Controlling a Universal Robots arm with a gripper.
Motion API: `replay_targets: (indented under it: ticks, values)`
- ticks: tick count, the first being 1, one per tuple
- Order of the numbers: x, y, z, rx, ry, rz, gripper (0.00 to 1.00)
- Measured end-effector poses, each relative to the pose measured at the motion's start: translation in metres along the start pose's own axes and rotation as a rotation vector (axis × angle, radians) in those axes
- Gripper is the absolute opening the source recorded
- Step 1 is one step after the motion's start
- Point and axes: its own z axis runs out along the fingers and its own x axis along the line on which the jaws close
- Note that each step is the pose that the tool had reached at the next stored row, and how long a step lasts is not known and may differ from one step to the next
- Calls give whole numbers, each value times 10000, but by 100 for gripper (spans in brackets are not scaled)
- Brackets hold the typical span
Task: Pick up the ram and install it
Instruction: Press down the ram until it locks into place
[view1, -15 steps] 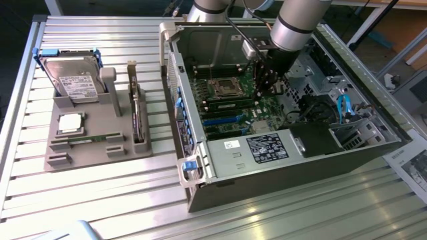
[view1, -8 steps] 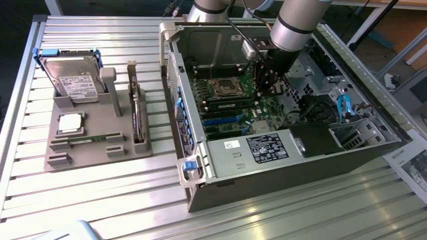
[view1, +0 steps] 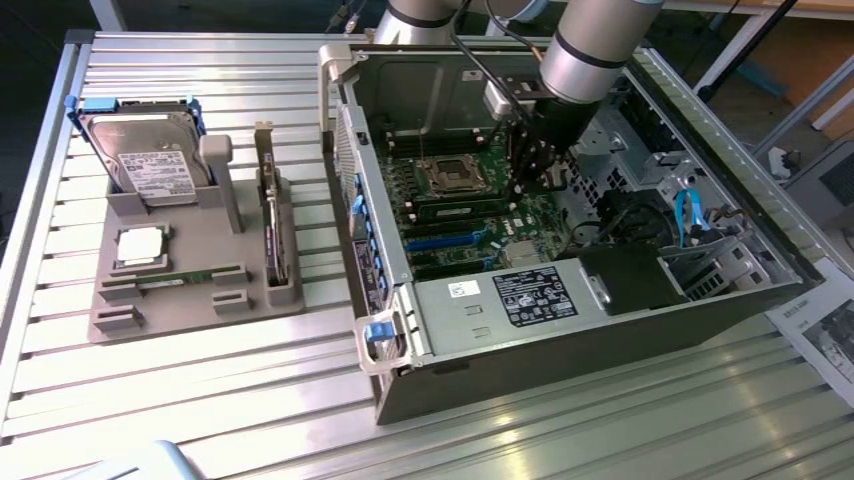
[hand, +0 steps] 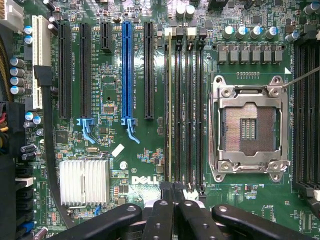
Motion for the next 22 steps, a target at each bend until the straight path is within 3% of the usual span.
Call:
replay_targets:
  ticks: [11, 17, 22]
  values:
    - [-1, 0, 7, -4, -7, 1, 10]
    - [2, 2, -153, -128, 1, -2, 10]
    - [3, 2, -189, -161, -1, -2, 10]
